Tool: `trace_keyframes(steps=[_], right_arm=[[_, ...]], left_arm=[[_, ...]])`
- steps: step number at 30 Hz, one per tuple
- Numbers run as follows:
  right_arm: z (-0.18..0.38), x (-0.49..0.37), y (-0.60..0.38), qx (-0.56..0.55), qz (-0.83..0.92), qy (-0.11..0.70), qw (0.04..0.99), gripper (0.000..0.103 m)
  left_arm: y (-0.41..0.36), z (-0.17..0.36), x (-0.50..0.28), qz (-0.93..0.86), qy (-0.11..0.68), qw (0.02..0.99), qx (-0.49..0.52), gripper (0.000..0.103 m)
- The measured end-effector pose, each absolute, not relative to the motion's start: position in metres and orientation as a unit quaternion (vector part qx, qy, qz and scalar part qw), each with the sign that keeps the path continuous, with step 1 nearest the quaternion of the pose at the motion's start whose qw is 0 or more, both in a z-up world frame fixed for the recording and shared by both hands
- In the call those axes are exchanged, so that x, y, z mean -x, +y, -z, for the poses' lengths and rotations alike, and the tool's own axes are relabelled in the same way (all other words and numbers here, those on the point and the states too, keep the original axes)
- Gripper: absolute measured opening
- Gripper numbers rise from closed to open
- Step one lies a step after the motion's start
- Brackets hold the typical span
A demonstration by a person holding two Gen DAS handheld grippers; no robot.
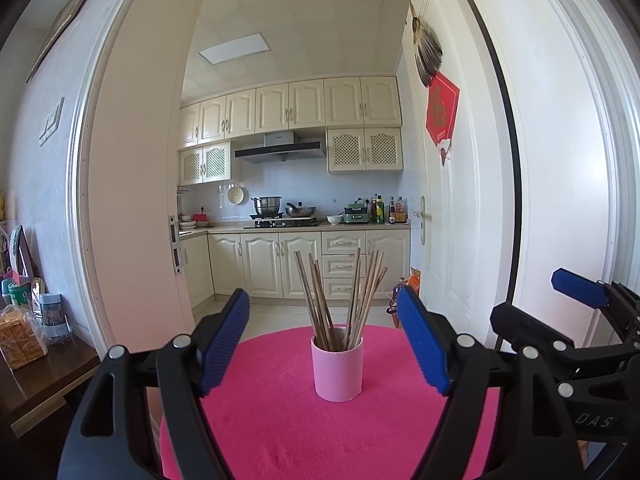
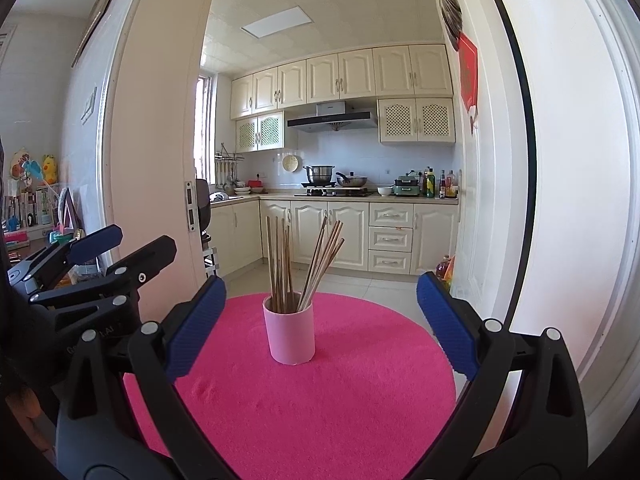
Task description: Organize utensils
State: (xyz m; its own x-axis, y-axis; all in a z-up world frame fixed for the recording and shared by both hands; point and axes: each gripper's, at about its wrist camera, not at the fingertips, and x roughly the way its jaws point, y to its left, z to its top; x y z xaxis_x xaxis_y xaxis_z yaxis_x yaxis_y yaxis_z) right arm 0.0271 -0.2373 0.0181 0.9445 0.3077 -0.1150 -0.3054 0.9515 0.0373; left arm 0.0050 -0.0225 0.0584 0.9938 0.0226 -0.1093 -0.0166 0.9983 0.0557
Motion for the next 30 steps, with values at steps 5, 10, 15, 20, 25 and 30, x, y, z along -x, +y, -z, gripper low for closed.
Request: trace_keyframes(steps=[5, 10, 15, 20, 25, 30], right_arm=[[-0.0165, -0.028, -0.237, -0.01, -0.156, 0.062, 0.986, 0.094], [-0.0145, -0.0289, -0.2369, -0.007, -0.155, 0.063, 0.986, 0.094], [-0.0141, -0.0307, -0.238, -0.008, -0.155, 0.064, 0.986, 0.094], [-0.0132, -0.0306, -0.2385, -0.007, -0.155, 0.065, 0.986, 0.094], [-0.0125, -0.031, -0.2387, -0.008, -0.156, 0.066, 0.986, 0.094], [-0.0121, -0.0309, -0.2382, -0.008, -0.156, 0.066, 0.986, 0.094]], left_arm=[[-0.0219, -0.0575, -0.0067, -0.01, 0.056, 0.998, -0.028, 0.075], [-0.0213, -0.0553, -0.0075, -0.011, 0.058, 0.998, -0.029, 0.075], [-0.0215, -0.0554, -0.0071, -0.011, 0.058, 0.998, -0.03, 0.075], [-0.0215, -0.0541, -0.0066, -0.011, 0.06, 0.998, -0.029, 0.075], [-0.021, -0.054, -0.0066, -0.011, 0.061, 0.998, -0.029, 0.075], [-0.0211, -0.054, -0.0066, -0.011, 0.061, 0.998, -0.029, 0.075]])
